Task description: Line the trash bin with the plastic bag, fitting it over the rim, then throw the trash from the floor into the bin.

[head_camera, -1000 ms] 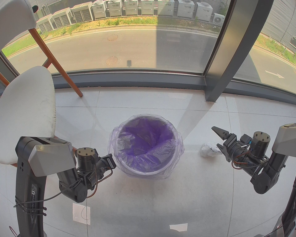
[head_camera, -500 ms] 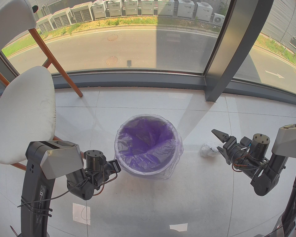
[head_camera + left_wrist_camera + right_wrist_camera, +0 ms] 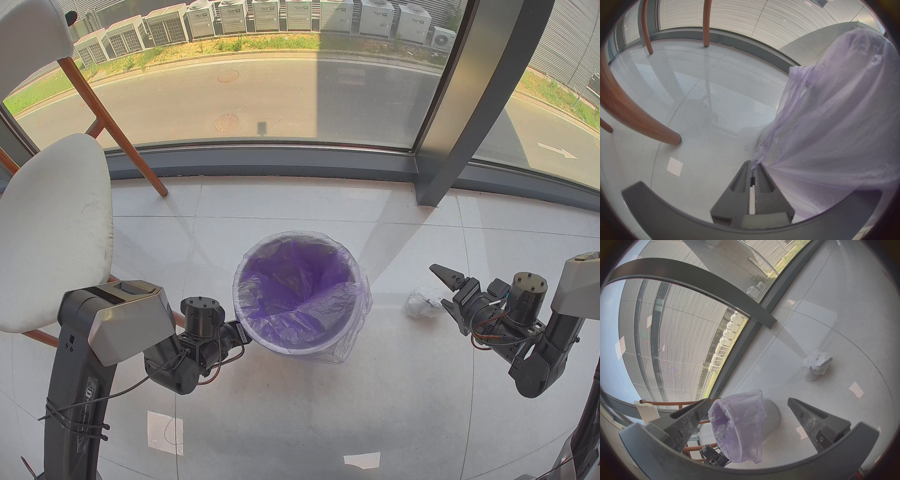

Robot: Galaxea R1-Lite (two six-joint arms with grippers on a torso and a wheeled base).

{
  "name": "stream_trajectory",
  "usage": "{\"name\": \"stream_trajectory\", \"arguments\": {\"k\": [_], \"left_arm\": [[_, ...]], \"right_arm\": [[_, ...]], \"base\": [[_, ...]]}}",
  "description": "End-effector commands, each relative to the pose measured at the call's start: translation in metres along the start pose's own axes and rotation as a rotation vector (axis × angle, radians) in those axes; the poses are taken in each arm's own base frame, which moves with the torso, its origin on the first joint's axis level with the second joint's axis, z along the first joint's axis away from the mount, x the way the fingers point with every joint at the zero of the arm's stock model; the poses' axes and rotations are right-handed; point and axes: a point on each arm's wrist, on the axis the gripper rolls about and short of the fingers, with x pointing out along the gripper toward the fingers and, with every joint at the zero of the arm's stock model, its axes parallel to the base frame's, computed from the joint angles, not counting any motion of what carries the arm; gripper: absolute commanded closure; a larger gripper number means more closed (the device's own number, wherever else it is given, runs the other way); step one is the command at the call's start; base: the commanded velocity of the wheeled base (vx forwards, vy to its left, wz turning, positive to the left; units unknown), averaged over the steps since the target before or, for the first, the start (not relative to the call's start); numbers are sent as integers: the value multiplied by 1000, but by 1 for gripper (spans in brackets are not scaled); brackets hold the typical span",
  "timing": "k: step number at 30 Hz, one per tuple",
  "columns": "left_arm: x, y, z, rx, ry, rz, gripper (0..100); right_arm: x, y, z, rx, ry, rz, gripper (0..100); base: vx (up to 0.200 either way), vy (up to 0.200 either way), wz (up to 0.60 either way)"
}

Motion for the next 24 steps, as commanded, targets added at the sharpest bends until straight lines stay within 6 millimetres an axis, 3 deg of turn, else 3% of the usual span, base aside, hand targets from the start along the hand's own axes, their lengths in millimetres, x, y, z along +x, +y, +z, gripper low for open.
{"name": "stream_trajectory", "arguments": {"k": [1, 7, 11, 19, 24], "left_arm": [[-2, 1, -3, 2, 6, 3, 0], [-32, 1, 5, 2, -12, -8, 0], [-79, 1, 13, 5, -3, -36, 0], [-148, -9, 34, 7, -75, -99, 0], [-186, -19, 55, 7, -140, -194, 0]], "right_arm": [[0, 0, -1, -1, 0, 4, 0], [-3, 1, 0, -31, -1, 2, 0], [-8, -10, -7, -91, 40, -45, 0], [4, -54, -45, -243, 203, -167, 0], [9, -46, -70, -271, 333, -89, 0]], "base": [[0, 0, 0], [0, 0, 0], [0, 0, 0], [0, 0, 0], [0, 0, 0]]}}
